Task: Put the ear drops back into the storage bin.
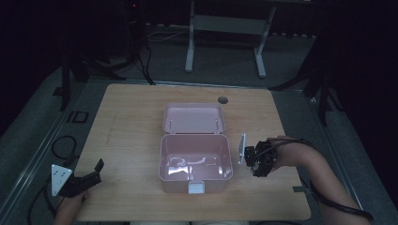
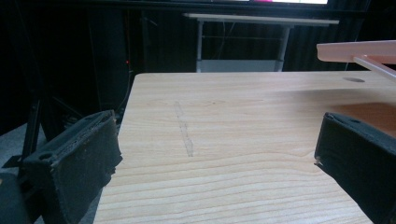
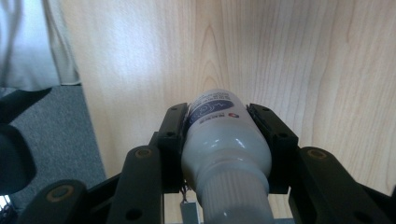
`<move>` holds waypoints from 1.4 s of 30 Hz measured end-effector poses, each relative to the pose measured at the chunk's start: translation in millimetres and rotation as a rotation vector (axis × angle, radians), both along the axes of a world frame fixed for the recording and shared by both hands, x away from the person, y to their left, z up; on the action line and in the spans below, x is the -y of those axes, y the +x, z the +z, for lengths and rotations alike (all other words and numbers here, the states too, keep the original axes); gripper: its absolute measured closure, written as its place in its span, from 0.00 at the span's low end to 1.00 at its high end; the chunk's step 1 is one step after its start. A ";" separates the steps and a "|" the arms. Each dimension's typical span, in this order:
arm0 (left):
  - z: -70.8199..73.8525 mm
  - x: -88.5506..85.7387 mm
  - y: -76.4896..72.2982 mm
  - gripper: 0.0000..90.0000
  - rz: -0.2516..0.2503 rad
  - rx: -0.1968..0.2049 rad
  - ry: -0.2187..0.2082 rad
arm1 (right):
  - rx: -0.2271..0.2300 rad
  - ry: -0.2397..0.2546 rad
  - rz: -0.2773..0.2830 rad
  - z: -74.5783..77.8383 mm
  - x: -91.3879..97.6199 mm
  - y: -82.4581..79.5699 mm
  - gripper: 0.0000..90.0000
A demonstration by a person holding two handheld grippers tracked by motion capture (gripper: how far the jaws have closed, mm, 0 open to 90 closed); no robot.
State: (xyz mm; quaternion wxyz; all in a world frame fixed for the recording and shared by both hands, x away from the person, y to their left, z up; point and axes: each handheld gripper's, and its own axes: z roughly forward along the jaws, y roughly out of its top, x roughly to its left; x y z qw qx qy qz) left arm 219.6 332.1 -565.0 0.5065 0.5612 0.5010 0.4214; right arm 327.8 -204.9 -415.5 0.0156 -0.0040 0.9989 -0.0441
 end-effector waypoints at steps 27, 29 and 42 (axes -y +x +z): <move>0.1 -0.3 0.1 0.00 -0.004 -0.002 -0.001 | 0.034 0.071 0.023 73.2 -52.1 -4.8 0.66; 0.1 -0.3 0.0 0.00 -0.004 -0.002 -0.001 | 0.033 0.078 0.031 73.8 -56.3 -3.9 0.66; 0.1 -0.5 0.0 0.00 -0.007 -0.001 -0.003 | 0.004 0.075 0.084 54.3 -92.4 -1.2 0.66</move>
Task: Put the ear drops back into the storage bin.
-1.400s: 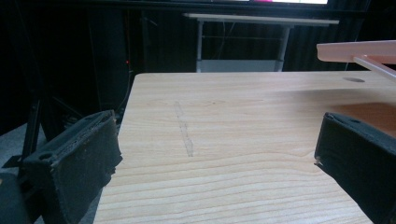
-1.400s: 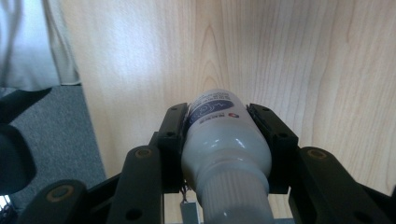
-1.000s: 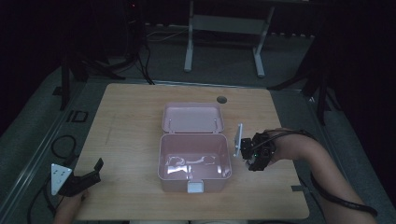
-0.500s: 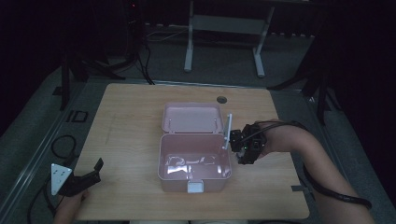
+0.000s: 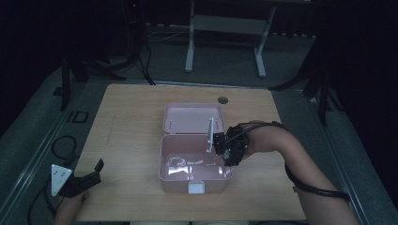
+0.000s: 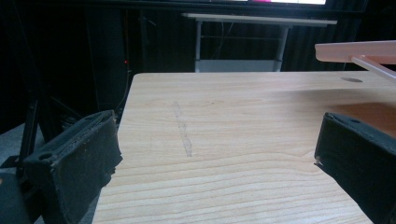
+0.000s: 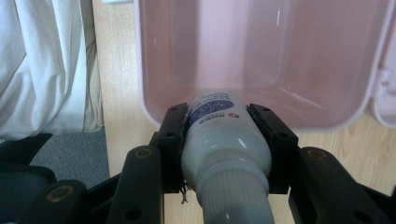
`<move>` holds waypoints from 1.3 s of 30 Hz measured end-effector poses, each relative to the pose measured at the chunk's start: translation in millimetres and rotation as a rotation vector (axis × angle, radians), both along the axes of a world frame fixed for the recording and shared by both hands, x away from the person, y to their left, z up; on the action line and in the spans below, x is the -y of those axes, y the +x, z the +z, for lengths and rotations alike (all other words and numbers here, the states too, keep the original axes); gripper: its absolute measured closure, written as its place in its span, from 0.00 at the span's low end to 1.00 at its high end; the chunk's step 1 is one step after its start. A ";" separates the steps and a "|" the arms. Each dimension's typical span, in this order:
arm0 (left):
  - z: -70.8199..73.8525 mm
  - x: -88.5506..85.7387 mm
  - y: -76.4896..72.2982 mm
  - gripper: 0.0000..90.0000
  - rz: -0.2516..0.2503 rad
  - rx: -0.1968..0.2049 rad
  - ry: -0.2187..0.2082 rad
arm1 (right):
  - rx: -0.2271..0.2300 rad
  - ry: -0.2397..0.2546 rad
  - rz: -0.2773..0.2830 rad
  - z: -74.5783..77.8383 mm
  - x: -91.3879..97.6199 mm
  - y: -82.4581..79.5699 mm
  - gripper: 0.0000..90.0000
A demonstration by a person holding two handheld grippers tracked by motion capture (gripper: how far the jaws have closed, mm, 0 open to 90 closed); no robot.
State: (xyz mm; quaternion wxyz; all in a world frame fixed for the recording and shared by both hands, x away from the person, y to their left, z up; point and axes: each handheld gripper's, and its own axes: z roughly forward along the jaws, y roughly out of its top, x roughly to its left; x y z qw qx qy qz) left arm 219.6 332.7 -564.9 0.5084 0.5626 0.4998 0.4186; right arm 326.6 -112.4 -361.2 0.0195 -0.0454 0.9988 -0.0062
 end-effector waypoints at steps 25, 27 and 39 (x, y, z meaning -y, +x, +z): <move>-0.1 -0.1 0.0 0.00 -0.003 0.000 0.002 | -0.012 -0.012 0.000 -60.2 -22.5 15.1 0.66; 0.0 -0.1 0.0 0.00 -0.003 0.000 0.002 | -0.008 -0.017 -0.001 -63.6 -23.9 15.9 0.66; -0.1 -0.1 0.0 0.00 -0.004 0.001 0.002 | -0.023 -0.026 0.005 -82.3 -29.6 19.1 0.66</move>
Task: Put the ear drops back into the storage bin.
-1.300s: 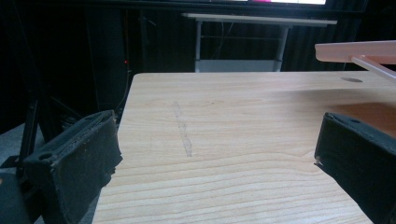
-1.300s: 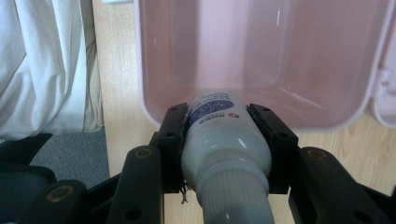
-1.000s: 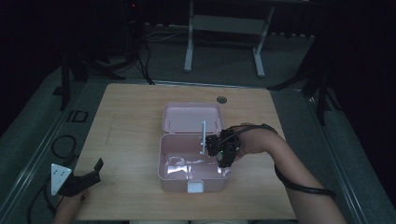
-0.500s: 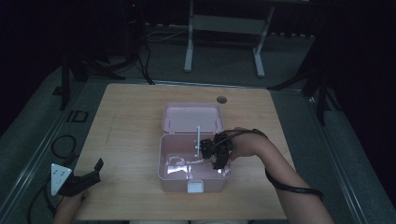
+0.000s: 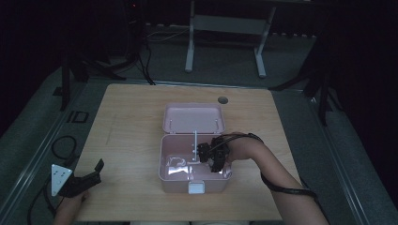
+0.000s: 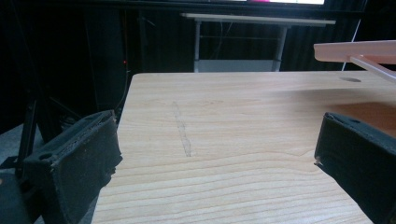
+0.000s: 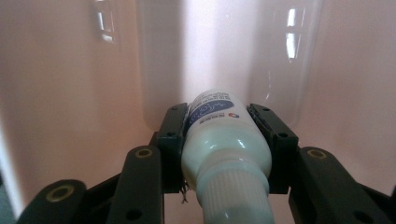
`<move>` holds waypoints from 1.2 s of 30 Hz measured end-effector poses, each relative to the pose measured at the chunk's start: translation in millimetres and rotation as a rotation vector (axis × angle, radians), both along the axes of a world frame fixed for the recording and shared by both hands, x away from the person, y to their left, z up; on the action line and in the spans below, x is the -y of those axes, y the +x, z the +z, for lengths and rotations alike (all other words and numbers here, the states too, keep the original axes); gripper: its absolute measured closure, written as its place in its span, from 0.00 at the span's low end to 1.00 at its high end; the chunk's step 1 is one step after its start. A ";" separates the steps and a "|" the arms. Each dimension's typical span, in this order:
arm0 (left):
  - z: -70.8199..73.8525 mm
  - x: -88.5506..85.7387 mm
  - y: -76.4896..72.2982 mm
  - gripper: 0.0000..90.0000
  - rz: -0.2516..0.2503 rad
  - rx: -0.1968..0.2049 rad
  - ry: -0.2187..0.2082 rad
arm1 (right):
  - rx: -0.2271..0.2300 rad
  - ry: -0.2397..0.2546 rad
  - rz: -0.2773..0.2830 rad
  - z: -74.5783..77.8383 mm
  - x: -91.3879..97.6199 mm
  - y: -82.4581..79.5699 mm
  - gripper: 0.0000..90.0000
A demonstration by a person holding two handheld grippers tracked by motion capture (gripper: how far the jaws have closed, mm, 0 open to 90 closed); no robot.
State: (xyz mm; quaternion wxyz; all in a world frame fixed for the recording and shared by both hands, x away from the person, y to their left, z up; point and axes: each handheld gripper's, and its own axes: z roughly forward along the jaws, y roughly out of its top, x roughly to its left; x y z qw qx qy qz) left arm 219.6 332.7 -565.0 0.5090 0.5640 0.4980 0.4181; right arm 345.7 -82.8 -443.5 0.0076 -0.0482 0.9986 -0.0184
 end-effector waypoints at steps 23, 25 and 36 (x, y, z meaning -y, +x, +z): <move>0.0 0.0 0.0 0.00 -0.001 0.000 0.001 | -0.020 -0.046 -0.005 -35.5 -6.1 9.4 0.66; 0.0 0.0 0.0 0.00 -0.001 -0.002 0.003 | -0.019 -0.048 -0.010 -40.1 -6.7 11.3 0.66; 0.0 0.0 -0.1 0.00 -0.002 -0.001 0.004 | -0.035 -0.091 -0.005 -48.7 -8.9 12.2 0.66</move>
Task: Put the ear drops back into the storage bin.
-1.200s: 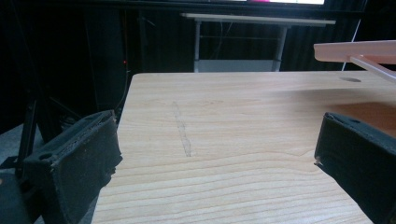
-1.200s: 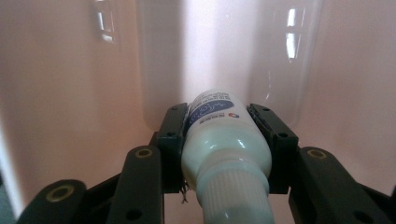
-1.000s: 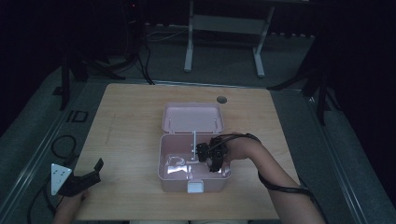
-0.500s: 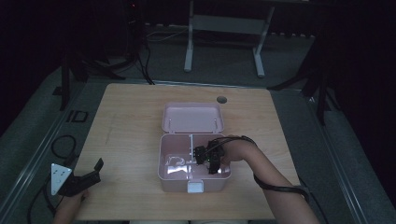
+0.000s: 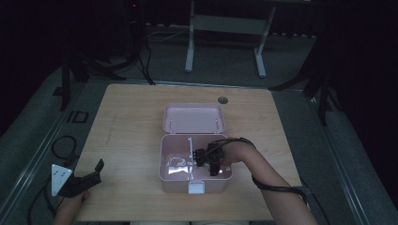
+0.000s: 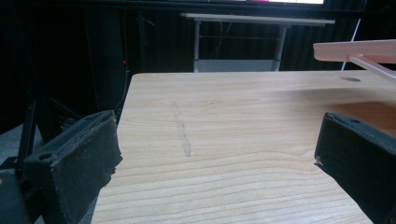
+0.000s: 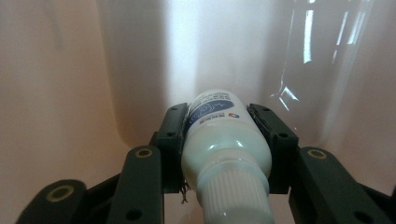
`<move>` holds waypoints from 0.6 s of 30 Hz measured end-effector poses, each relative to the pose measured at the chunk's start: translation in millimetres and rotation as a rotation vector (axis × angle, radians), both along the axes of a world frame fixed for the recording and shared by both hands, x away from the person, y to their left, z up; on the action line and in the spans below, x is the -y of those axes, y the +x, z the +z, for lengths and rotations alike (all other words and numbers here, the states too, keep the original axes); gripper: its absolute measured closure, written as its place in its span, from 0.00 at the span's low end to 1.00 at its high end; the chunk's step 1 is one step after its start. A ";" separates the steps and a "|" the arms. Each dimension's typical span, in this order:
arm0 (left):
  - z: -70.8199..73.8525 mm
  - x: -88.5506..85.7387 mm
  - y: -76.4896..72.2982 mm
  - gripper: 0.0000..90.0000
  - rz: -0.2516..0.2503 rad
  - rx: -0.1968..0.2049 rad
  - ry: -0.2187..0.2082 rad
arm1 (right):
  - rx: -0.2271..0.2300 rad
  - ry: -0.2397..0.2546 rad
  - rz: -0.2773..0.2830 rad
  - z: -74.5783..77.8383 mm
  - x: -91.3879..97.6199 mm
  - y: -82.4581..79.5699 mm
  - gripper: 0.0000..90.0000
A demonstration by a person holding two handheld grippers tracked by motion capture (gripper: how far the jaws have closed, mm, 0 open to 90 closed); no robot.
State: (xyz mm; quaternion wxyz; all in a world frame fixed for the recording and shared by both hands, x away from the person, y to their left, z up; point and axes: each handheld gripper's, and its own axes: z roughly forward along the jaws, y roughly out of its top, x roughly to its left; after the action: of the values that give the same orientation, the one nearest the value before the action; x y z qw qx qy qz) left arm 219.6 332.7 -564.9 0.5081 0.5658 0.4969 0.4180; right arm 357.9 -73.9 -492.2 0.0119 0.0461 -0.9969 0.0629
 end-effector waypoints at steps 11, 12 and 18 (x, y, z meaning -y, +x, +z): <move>0.0 0.1 -0.1 0.00 0.000 0.000 0.000 | 0.000 -0.009 -0.010 -2.0 -0.4 1.2 0.65; 0.0 0.1 -0.1 0.00 -0.001 0.000 0.001 | -0.001 -0.010 -0.008 -2.1 -0.3 1.1 0.65; 0.0 0.1 -0.1 0.00 0.000 0.000 0.000 | -0.013 0.001 -0.012 0.8 0.5 0.8 0.62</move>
State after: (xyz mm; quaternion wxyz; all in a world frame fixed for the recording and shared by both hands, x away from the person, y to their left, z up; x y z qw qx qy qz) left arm 219.5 332.6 -564.9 0.5081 0.5659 0.4967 0.4182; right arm 358.7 -74.4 -491.4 0.0188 0.0403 -0.9971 0.0621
